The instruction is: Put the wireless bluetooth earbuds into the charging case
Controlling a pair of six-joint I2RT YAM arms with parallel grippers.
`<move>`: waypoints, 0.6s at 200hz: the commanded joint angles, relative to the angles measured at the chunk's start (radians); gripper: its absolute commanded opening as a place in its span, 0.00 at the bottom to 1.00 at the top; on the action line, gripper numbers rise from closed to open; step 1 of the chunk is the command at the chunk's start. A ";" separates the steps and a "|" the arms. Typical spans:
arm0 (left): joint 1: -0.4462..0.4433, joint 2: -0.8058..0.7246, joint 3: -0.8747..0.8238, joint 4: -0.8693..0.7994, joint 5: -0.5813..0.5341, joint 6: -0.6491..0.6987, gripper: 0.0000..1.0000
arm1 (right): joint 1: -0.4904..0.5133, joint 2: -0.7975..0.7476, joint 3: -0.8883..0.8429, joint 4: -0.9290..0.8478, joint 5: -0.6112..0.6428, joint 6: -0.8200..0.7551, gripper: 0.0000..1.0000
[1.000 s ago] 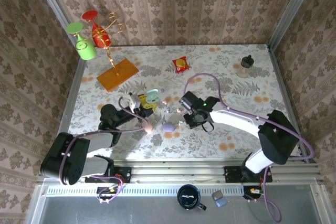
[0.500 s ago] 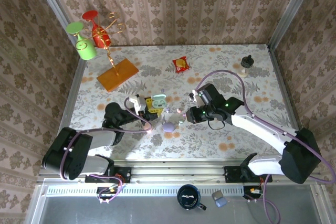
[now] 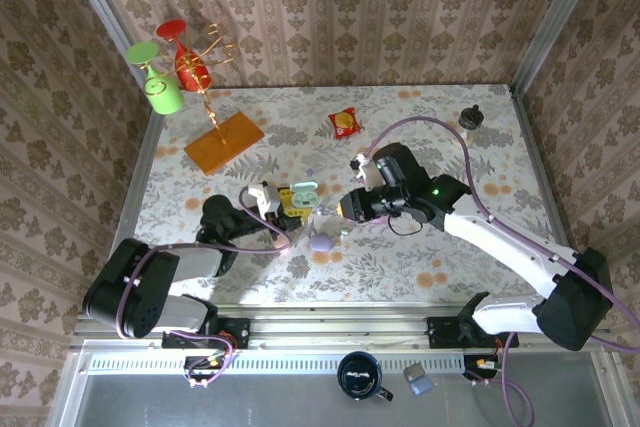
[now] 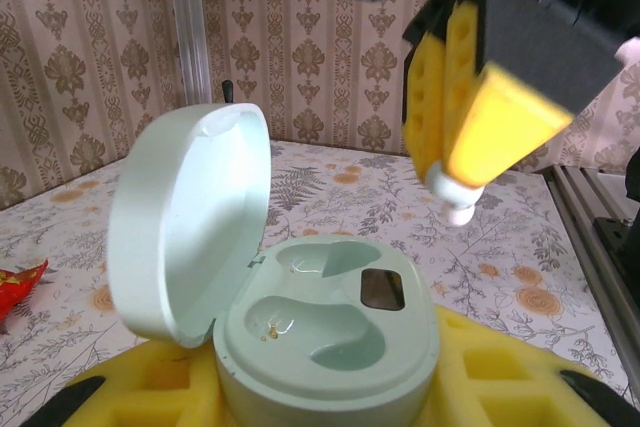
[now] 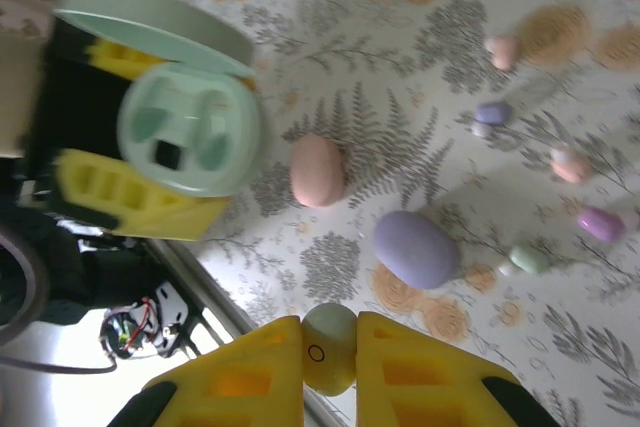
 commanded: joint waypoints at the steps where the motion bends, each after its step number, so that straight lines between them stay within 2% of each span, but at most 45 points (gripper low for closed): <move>1: -0.033 0.013 0.024 0.021 0.038 0.033 0.34 | 0.032 0.013 0.062 -0.018 -0.048 -0.083 0.17; 50: -0.049 0.026 0.036 0.021 0.095 0.052 0.34 | 0.069 0.090 0.170 -0.043 -0.080 -0.160 0.16; 120: -0.055 0.013 0.040 0.022 0.102 0.038 0.34 | 0.071 0.159 0.195 -0.054 -0.063 -0.183 0.16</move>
